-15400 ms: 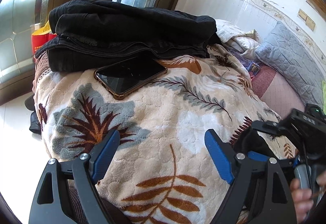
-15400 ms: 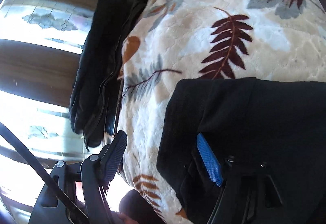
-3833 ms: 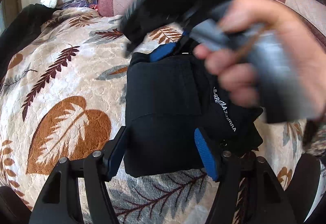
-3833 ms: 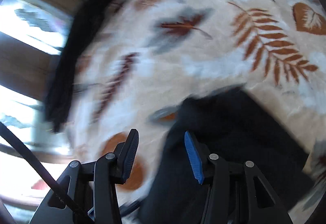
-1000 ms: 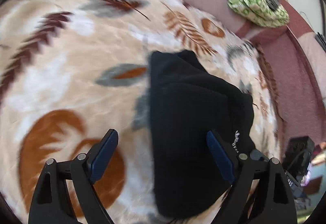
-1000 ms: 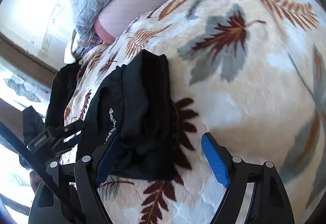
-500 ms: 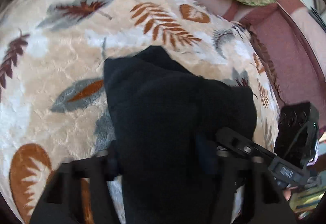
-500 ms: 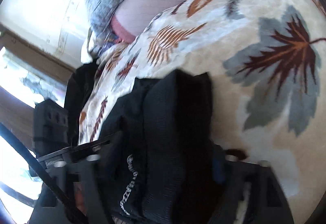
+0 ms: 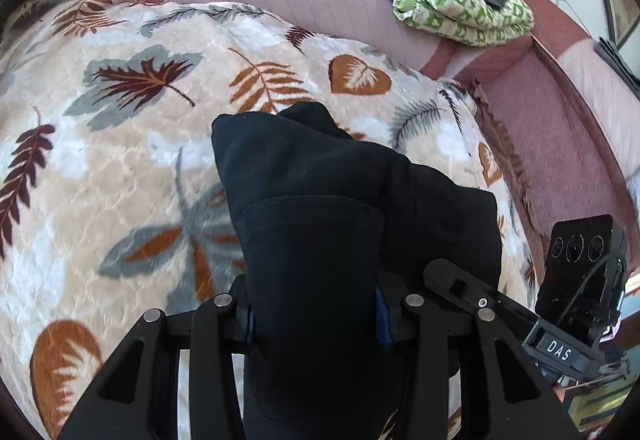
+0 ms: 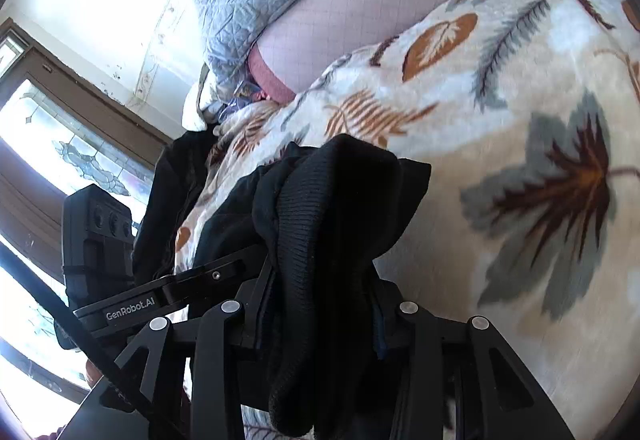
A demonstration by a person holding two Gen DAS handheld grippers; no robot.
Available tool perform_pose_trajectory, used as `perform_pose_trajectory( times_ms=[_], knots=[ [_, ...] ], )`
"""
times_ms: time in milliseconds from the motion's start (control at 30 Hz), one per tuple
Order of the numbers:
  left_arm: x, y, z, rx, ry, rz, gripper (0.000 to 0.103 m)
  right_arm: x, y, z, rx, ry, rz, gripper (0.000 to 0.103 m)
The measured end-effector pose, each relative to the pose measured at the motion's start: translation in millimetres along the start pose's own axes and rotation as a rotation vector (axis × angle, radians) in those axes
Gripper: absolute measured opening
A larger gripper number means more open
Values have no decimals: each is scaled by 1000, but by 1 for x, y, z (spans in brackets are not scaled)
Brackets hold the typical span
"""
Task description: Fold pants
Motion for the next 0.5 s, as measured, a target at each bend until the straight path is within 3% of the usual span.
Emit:
perform_pose_trajectory(
  times_ms=[100, 267, 367, 433, 500],
  knots=[
    [-1, 16, 4, -3, 35, 8, 42, -3, 16, 4, 13, -38, -37, 42],
    [14, 36, 21, 9, 27, -47, 42, -8, 42, 13, 36, -106, -127, 41],
    [27, 37, 40, 36, 101, -71, 43, -22, 45, 25, 40, -128, -157, 41],
    [32, 37, 49, 37, 138, -78, 48, -34, 45, 32, 51, -143, -137, 43],
    [34, 38, 49, 29, 129, -93, 51, -47, 48, 39, 72, -146, -101, 44]
  ],
)
Point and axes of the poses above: each gripper's, at about its wrist camera, not at the fingertips, and z roughly the way its jaws point, x to its left, y to its top, the point moved 9 cm from there along z, roughly the way its jaws point, and after that the axes turned 11 degrees about x, right-handed, at the moved point
